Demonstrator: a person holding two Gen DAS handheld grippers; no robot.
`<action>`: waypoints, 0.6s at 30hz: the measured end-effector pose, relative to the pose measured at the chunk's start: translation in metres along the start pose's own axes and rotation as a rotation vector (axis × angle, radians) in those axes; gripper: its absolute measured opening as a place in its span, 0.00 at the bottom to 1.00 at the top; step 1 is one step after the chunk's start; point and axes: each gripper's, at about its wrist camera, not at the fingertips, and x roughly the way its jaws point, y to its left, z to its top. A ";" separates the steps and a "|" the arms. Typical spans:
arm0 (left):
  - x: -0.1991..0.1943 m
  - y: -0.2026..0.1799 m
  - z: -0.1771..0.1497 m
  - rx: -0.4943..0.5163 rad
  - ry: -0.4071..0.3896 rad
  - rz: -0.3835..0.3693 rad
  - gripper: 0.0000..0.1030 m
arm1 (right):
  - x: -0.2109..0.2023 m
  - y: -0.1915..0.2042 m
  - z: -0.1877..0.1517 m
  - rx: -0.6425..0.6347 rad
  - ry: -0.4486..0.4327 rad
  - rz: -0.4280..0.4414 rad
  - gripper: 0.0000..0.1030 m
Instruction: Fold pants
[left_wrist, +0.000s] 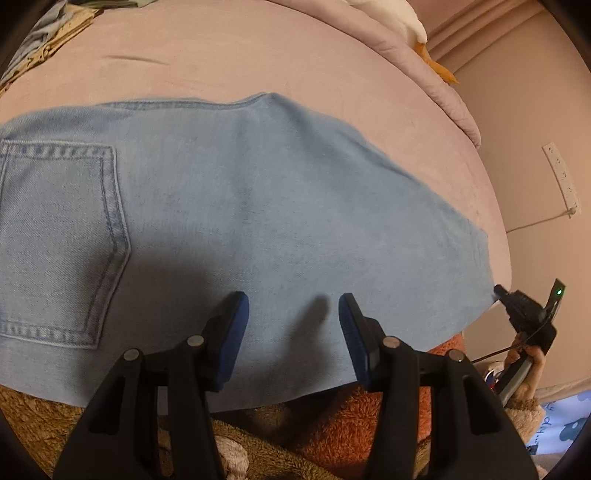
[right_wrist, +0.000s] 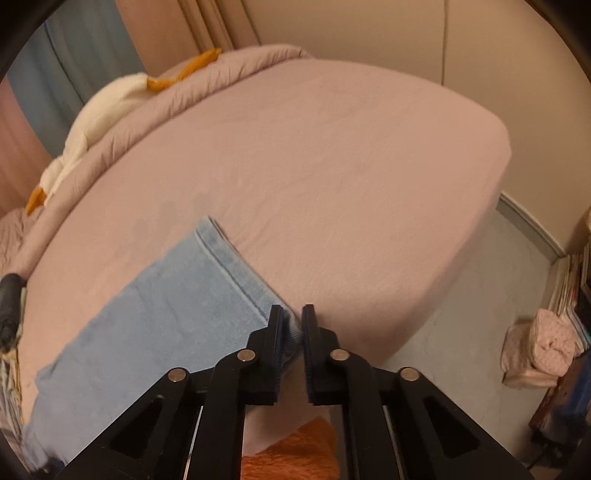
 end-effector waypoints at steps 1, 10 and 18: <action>0.000 0.000 0.000 0.001 0.001 0.001 0.49 | 0.003 -0.001 -0.003 -0.003 0.010 -0.013 0.07; 0.004 -0.006 -0.002 0.024 -0.012 0.026 0.53 | 0.028 0.000 -0.009 -0.003 0.036 -0.039 0.07; 0.005 -0.005 -0.004 0.028 -0.019 0.021 0.55 | 0.027 0.000 -0.012 0.003 0.032 -0.026 0.06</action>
